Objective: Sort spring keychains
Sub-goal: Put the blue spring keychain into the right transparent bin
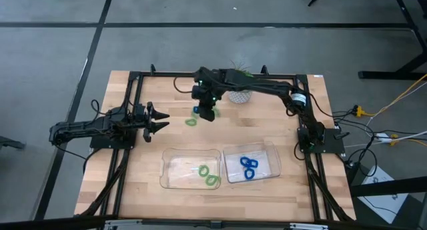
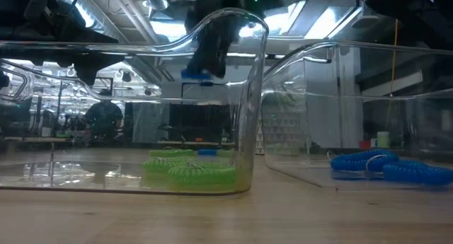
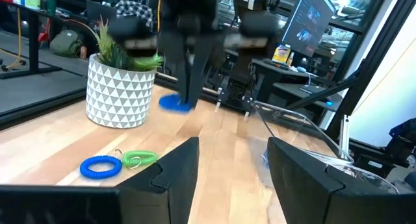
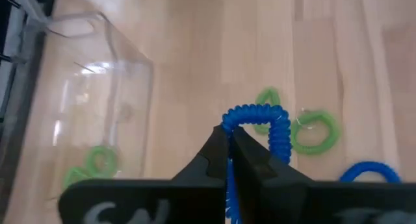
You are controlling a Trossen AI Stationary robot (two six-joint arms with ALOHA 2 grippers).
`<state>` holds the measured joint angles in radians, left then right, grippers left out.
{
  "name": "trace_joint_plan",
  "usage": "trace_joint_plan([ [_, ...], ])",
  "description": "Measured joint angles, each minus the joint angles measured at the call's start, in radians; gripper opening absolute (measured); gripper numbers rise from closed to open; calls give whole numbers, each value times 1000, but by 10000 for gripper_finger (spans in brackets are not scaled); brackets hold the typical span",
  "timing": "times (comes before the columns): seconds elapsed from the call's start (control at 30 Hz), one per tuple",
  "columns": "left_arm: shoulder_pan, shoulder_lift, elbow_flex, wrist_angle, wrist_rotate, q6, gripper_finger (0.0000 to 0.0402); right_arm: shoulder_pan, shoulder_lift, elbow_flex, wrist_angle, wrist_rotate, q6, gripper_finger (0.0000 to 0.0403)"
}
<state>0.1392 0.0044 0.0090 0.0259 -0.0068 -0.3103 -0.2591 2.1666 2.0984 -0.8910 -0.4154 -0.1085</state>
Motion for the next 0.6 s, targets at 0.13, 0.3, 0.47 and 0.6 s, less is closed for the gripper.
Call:
trace_joint_plan([
  [0.13, 0, 0, 0, 0, 0, 0, 178, 18, -1, 115, -68, 1, -2, 6],
  [0.3, 0, 0, 0, 0, 0, 0, 178, 42, -3, 248, -148, 1, -8, 6],
  [0.47, 0, 0, 0, 0, 0, 0, 178, 65, -45, 238, -186, -5, -35, 7],
  [0.6, 0, 0, 0, 0, 0, 0, 178, 82, -57, 242, -266, -30, -57, 8],
])
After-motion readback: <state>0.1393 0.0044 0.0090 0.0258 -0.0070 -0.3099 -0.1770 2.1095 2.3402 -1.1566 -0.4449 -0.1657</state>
